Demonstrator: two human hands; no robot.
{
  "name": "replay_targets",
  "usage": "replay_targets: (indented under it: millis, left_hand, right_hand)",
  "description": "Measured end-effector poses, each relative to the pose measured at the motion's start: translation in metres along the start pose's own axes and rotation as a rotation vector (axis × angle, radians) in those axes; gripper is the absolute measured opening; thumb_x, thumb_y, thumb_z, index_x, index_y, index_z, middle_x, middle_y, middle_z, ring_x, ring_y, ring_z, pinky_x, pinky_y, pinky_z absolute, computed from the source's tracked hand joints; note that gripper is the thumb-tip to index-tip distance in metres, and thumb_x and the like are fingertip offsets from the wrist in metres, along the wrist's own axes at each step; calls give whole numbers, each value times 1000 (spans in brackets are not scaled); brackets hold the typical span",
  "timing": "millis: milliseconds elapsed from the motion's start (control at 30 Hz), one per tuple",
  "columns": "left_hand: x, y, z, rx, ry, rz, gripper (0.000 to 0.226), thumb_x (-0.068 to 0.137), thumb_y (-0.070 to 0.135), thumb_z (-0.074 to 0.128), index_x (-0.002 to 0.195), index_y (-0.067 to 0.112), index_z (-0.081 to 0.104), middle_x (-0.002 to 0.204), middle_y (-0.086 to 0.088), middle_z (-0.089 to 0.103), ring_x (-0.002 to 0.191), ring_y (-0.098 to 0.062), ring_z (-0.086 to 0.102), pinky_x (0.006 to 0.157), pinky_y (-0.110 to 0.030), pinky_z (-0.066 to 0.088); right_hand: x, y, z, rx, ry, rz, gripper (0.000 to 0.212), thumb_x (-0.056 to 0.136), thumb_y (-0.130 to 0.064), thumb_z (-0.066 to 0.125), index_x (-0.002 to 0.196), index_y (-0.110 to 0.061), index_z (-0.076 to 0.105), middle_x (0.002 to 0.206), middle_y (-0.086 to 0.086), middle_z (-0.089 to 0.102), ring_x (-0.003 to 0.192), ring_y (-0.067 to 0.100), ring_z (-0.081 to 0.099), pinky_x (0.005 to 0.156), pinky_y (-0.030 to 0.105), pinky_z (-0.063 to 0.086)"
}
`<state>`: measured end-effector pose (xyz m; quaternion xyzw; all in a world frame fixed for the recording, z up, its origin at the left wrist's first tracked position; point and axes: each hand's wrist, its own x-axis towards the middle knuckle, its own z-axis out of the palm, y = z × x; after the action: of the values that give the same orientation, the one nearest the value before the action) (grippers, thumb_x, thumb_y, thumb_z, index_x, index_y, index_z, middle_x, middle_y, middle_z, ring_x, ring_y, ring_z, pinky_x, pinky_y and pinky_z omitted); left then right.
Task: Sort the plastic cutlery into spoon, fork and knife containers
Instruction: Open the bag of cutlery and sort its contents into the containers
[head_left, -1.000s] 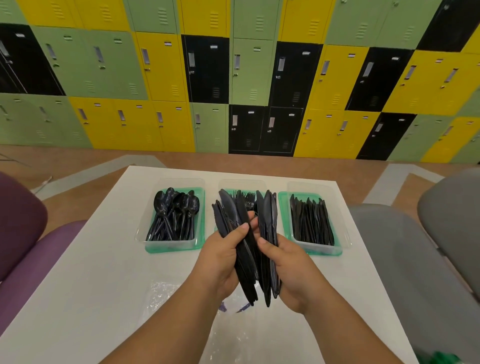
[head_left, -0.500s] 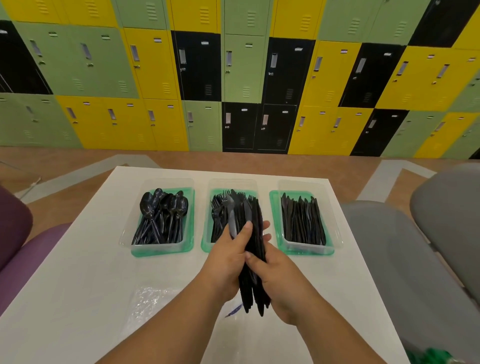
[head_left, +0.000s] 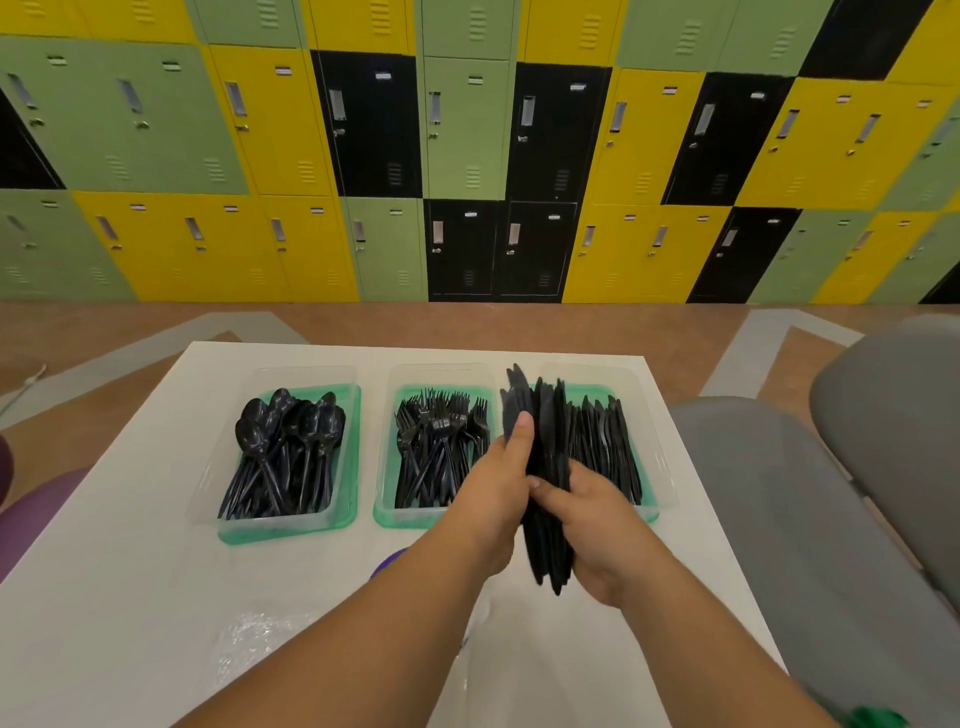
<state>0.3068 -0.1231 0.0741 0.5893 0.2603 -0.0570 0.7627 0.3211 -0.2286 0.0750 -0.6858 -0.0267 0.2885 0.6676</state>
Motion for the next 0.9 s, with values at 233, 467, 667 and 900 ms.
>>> replay_targets:
  millis: [233,467,667,900]
  left_hand:
    - [24,10,16,1,-45,-14,56,94,51,43,143,25,36,140,1,50,126,-20,49,110,-45,36]
    - [20,-5,-13,-85,30,-13,30,99,33,44,125,20,51,112,1,67,105,-17,65,97,-37,49]
    - [-3,-20,-55,-136,127,-5,21,98,28,46,112,20,61,105,-9,70,98,-24,68,93,-39,51]
    - [-9,-29,-87,-217,239,3,23,97,20,48,113,12,63,98,-14,69,93,-28,67,94,-42,49]
  right_hand:
    - [64,-13,-31,-98,134,70,21,96,-20,54,115,-20,64,106,9,71,103,29,65,95,51,50]
    - [122,7,-71,-449,359,240,39,92,-17,60,126,1,53,117,20,62,100,33,61,79,40,55]
    - [143,15,-76,-525,421,264,47,91,-26,64,124,5,52,112,19,62,87,27,56,72,31,45]
    - [147,14,-80,-670,505,249,25,92,-24,61,89,0,62,77,17,69,57,27,66,60,34,56]
